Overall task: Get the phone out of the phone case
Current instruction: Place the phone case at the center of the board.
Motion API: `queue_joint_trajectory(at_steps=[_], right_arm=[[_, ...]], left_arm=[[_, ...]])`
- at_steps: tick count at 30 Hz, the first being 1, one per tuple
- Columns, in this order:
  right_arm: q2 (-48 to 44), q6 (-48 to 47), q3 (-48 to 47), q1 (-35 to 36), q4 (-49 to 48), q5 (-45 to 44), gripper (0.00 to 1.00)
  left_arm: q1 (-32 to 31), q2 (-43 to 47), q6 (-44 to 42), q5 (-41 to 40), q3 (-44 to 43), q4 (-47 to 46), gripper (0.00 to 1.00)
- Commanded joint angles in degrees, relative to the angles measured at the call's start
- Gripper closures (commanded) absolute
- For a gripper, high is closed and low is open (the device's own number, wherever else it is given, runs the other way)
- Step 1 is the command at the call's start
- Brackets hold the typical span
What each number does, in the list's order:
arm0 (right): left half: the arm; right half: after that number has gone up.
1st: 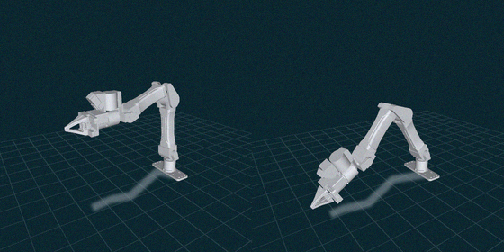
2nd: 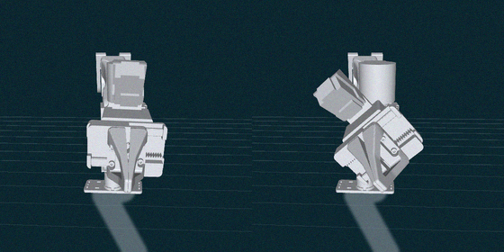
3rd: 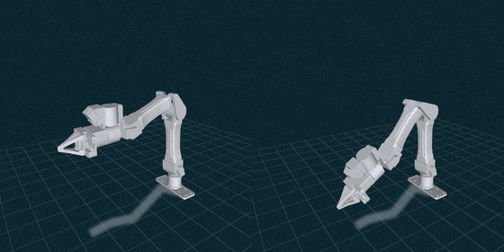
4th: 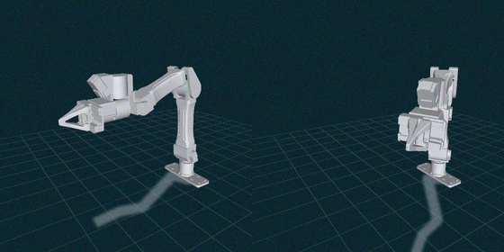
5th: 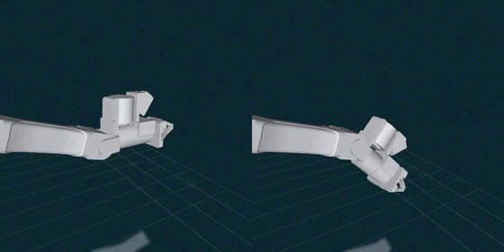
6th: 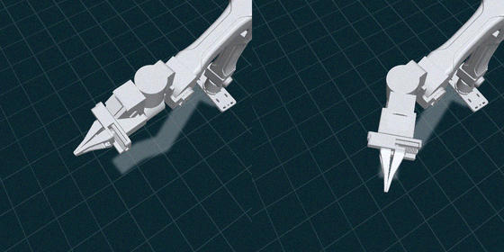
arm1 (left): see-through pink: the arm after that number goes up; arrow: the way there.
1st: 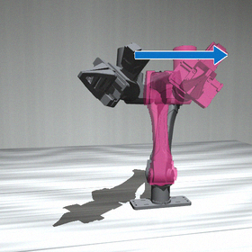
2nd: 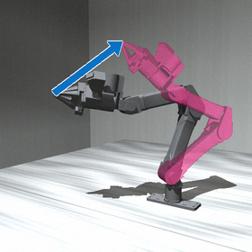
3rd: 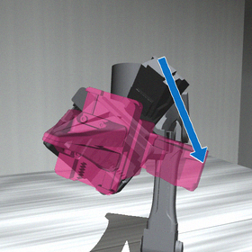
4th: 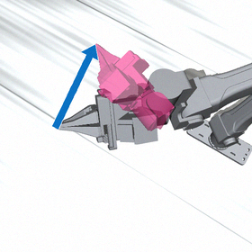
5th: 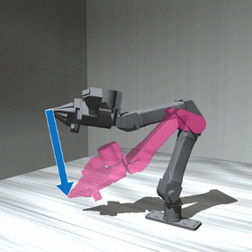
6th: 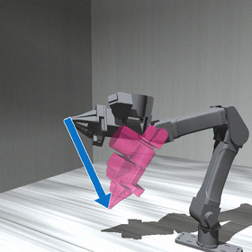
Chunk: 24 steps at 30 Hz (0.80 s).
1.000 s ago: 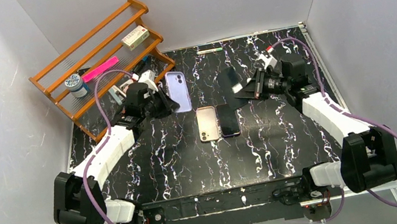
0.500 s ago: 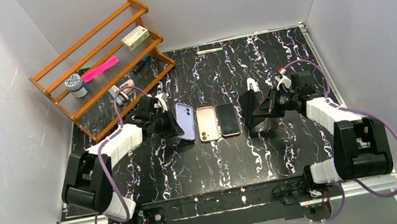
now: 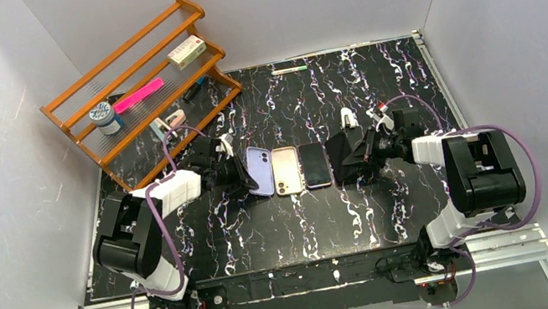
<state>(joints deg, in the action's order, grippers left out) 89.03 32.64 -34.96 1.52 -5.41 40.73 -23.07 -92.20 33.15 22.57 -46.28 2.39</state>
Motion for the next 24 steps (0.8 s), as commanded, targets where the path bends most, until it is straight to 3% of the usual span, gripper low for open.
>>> queue_joint_trajectory(at_steps=[1,9,14,18,24], right_arm=[[2.2,2.9,1.6,1.5,-7.8,2.0,0.99],[4.8,2.8,1.4,3.5,-8.1,2.3,0.98],[5.2,0.8,1.3,3.9,-5.6,1.1,0.89],[4.5,-2.2,0.4,3.9,-1.3,-1.3,0.7],[2.6,-5.2,-1.2,3.9,4.7,-5.2,0.48]], left_arm=[[-1.0,-1.5,0.9,2.7,1.4,-0.9,1.0],[-2.7,-3.0,1.4,2.9,1.4,-1.3,0.98],[-2.7,-3.3,0.5,1.7,1.3,0.2,0.9],[-2.7,-3.1,-1.0,-0.2,0.5,2.8,0.79],[-2.7,-2.3,-3.0,-3.2,-1.0,6.9,0.61]])
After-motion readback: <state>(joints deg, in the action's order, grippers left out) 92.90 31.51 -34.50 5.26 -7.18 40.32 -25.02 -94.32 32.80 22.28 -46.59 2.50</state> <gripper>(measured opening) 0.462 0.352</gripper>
